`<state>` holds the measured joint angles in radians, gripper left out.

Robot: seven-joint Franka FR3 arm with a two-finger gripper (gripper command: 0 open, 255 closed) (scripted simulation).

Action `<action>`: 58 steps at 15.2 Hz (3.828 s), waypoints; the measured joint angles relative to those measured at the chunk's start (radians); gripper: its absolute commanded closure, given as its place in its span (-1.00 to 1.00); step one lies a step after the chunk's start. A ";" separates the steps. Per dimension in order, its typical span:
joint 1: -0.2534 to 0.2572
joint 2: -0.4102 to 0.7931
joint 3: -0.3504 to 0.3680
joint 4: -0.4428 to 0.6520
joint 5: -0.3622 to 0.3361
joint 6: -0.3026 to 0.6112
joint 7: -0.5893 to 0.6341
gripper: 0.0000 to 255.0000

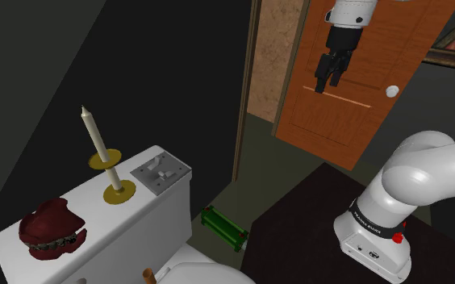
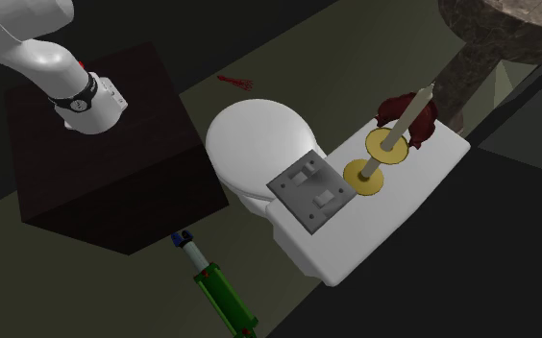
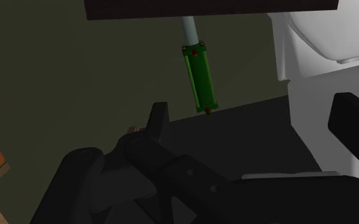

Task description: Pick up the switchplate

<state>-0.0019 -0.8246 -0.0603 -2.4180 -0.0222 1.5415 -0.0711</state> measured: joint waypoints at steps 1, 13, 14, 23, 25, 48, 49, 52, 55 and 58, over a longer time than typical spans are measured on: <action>0.000 0.000 0.000 0.000 0.000 0.000 0.000 -1.00; 0.090 0.250 0.105 -0.020 0.137 0.282 0.091 -1.00; 0.097 0.286 0.113 -0.014 0.147 0.315 0.095 -1.00; 0.162 0.573 0.199 0.094 0.224 0.519 0.155 -1.00; 0.175 0.643 0.216 0.142 0.232 0.548 0.170 -1.00; 0.334 1.368 0.304 0.781 0.178 0.709 0.311 -1.00; 0.335 1.372 0.304 0.773 0.178 0.720 0.309 -1.00; 0.337 1.397 0.303 0.767 0.177 0.751 0.304 -1.00; 0.339 1.407 0.302 0.766 0.176 0.762 0.303 1.00; 0.339 1.409 0.302 0.767 0.176 0.763 0.302 1.00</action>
<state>0.3368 0.5844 0.2419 -1.6511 0.1539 2.3047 0.2313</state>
